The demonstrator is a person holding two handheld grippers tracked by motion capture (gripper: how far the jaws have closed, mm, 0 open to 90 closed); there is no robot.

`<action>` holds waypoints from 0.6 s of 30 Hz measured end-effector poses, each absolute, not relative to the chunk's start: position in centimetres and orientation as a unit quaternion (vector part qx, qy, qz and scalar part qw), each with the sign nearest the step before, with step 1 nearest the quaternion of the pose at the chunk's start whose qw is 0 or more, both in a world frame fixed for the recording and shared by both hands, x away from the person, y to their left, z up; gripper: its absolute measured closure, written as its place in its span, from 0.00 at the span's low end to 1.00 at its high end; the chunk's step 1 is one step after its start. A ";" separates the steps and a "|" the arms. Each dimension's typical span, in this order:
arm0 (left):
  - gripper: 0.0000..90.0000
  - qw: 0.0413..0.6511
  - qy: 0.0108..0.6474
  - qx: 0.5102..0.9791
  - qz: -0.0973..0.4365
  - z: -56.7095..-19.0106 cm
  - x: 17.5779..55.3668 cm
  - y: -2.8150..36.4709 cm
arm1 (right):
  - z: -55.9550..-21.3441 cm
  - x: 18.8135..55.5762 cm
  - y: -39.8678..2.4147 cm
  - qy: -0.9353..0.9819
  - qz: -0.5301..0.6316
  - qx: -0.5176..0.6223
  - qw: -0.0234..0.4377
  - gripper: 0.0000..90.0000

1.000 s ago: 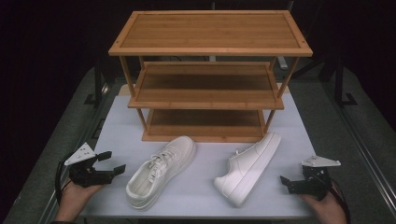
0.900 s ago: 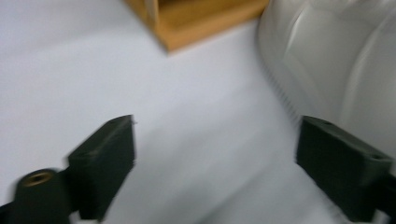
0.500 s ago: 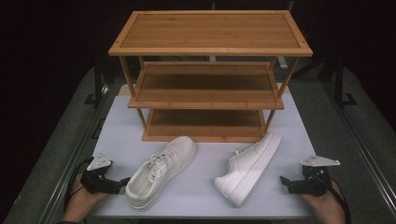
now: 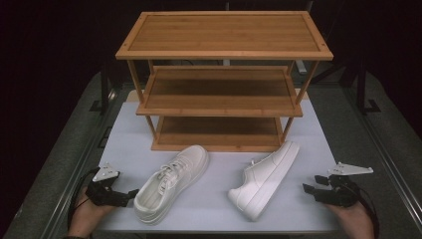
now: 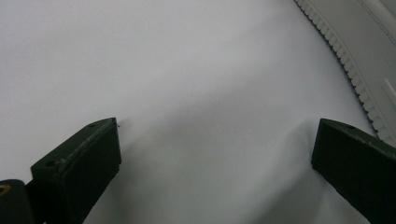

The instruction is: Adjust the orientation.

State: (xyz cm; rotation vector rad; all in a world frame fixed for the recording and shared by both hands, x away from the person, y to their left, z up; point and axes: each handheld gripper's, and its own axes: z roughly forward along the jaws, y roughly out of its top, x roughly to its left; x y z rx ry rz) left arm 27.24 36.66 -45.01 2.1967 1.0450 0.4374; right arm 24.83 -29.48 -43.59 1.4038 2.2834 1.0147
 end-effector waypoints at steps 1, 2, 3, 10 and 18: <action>0.01 0.329 0.400 0.839 0.167 -45.0 27.2 36.7 | -43.4 24.8 -29.5 0.791 0.354 0.481 0.135 0.59; 0.01 0.329 0.400 0.839 0.167 -45.0 27.2 36.7 | -43.0 24.7 -29.4 0.791 0.358 0.477 0.137 0.65; 0.01 0.331 0.401 0.838 0.167 -45.0 27.2 36.6 | -42.7 24.7 -29.4 0.792 0.362 0.473 0.136 0.76; 0.01 0.330 0.399 0.839 0.167 -45.0 27.3 36.7 | -39.7 24.8 -29.2 0.797 0.398 0.435 0.133 1.00; 0.01 0.330 0.399 0.839 0.166 -45.0 27.3 36.7 | -36.8 26.1 -28.5 0.787 0.437 0.414 0.138 1.00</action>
